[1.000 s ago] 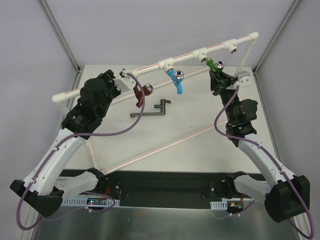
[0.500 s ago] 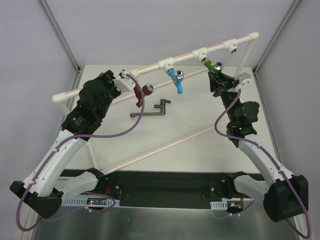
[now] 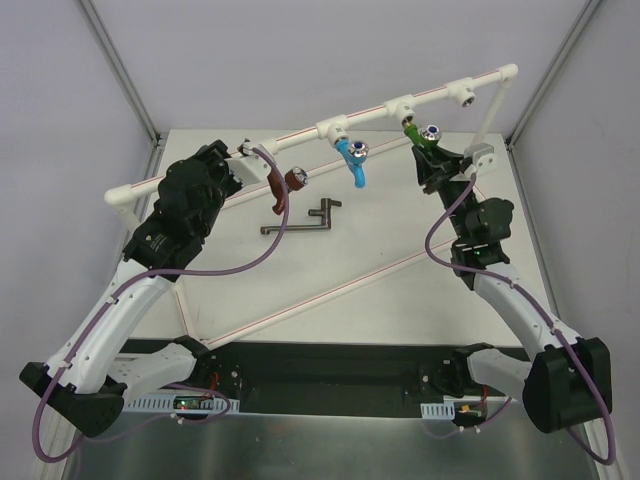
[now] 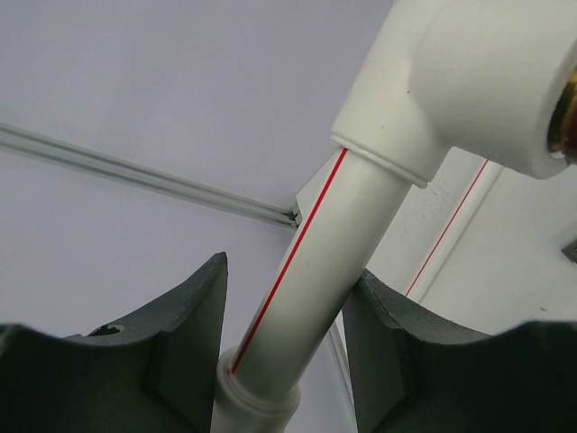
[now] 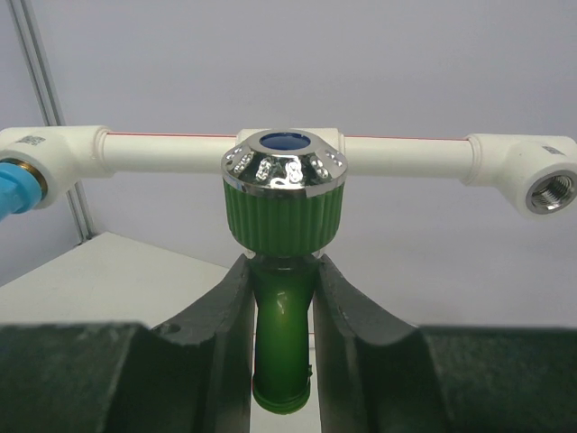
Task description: Install the water faucets
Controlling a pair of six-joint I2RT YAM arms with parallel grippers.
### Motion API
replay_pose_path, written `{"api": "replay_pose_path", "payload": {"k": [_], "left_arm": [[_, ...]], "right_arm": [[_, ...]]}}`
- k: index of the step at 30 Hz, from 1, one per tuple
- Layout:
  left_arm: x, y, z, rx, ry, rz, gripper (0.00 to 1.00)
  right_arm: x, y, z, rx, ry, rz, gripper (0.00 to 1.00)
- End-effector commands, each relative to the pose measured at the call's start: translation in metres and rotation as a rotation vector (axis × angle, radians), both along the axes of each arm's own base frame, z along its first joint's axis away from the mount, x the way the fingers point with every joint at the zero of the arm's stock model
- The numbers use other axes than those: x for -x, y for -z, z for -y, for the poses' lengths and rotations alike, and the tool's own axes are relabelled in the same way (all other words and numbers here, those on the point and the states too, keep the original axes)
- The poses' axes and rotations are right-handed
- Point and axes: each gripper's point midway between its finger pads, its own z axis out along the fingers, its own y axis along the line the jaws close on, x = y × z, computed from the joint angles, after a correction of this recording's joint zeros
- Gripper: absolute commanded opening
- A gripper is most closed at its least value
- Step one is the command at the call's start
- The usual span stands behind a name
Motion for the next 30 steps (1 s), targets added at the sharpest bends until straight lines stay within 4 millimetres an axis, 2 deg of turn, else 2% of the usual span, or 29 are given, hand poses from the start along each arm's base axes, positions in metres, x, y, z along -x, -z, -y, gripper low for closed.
{"api": "replay_pose_path", "payload": {"k": [1, 10, 17, 30], "left_arm": [[0.005, 0.063, 0.014, 0.213, -0.040, -0.197, 0.00], [0.004, 0.065, 0.015, 0.208, -0.036, -0.204, 0.00], [0.003, 0.067, 0.015, 0.208, -0.036, -0.209, 0.00], [0.002, 0.070, 0.018, 0.211, -0.028, -0.219, 0.00]], "right_arm": [[0.009, -0.043, 0.000, -0.039, -0.027, 0.135, 0.02], [0.012, -0.054, 0.000, -0.049, -0.035, 0.159, 0.02], [0.024, -0.066, 0.005, -0.056, -0.033, 0.195, 0.02], [0.013, -0.061, 0.005, -0.060, -0.034, 0.173, 0.02]]}}
